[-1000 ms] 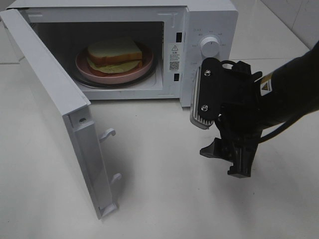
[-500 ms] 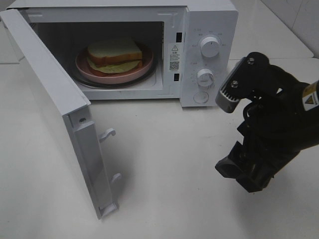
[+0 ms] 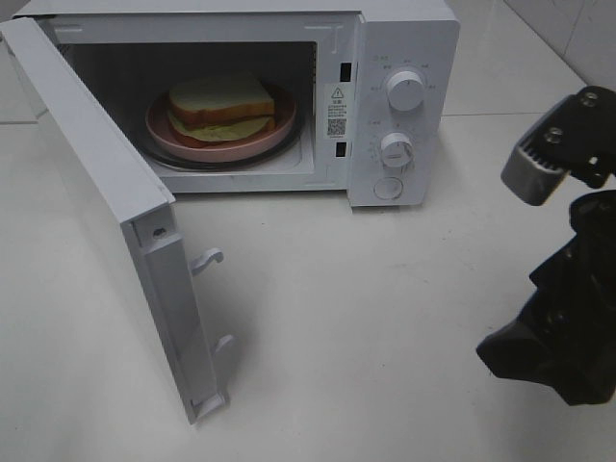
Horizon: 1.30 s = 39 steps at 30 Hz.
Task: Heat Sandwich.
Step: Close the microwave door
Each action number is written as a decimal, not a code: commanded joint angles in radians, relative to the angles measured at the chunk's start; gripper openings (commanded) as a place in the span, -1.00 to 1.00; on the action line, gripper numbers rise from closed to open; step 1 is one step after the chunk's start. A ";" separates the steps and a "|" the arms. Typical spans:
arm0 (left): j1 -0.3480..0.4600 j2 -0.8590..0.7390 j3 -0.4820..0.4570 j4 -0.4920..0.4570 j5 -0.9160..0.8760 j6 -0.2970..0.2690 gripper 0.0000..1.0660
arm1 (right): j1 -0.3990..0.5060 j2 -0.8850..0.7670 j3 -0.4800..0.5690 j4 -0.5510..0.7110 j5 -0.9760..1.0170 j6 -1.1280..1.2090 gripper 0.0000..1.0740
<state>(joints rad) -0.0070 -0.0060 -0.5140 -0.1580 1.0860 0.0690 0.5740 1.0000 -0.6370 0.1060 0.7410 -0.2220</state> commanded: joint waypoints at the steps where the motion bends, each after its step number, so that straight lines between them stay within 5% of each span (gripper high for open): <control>1: -0.006 -0.021 0.000 -0.003 -0.012 -0.005 0.83 | 0.002 -0.078 0.004 0.001 0.099 0.038 0.42; 15: -0.006 -0.021 0.000 -0.003 -0.012 -0.005 0.83 | -0.017 -0.385 0.004 -0.001 0.313 0.113 0.42; 39: -0.006 -0.021 0.000 -0.003 -0.012 -0.005 0.83 | -0.406 -0.861 0.102 -0.092 0.313 0.246 0.42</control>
<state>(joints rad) -0.0070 -0.0060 -0.5140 -0.1580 1.0860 0.0690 0.1850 0.1640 -0.5390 0.0370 1.0620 0.0000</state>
